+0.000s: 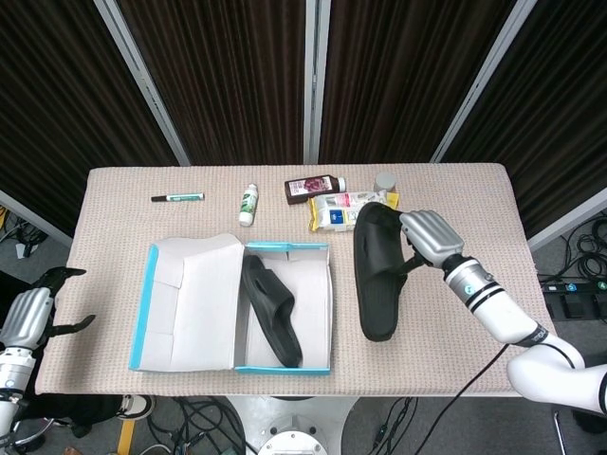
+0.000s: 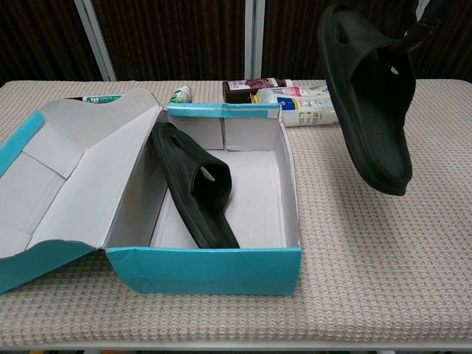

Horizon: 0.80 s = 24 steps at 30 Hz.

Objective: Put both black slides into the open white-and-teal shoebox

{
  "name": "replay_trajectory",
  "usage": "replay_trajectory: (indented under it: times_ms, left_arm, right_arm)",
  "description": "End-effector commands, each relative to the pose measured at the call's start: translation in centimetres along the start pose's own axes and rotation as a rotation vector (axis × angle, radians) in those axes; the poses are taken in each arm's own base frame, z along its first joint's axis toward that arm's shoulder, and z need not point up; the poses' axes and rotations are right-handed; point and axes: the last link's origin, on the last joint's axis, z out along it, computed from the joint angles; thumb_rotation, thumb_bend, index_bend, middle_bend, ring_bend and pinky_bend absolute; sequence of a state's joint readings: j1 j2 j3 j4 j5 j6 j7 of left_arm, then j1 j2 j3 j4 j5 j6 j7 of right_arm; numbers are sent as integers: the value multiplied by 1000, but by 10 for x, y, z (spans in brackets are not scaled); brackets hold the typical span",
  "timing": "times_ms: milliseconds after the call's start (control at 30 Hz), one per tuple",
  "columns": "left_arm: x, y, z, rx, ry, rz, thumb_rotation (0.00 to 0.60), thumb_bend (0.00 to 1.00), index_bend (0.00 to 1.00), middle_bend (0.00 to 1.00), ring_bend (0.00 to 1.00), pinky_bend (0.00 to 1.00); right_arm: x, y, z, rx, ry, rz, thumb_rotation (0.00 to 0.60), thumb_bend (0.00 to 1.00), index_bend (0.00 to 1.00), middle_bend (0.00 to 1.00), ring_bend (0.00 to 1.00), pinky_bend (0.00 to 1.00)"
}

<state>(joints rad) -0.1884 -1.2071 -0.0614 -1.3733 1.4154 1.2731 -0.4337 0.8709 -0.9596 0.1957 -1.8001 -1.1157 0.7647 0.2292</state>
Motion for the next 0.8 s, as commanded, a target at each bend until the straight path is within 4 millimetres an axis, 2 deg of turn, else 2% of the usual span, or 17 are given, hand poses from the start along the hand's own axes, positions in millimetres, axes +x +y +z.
replay_trajectory:
  times_ms: [33,400,800]
  left_arm:
    - [0,0,0,1,2,0,600,170,236,221,132,225]
    - [4,-4,-2,10,17,-4,600,170,235,222,132,225]
    - [5,-6,-3,8,27,3,600,170,236,222,132,225]
  right_arm:
    - [-9,-11,9,95,28,73,600,26,178,555,454,560]
    - [-55,-32,37,244,27,265,600,26,178,555,454,561]
    - [-88,-21,49,275,-16,405,600,26,178,555,454,561]
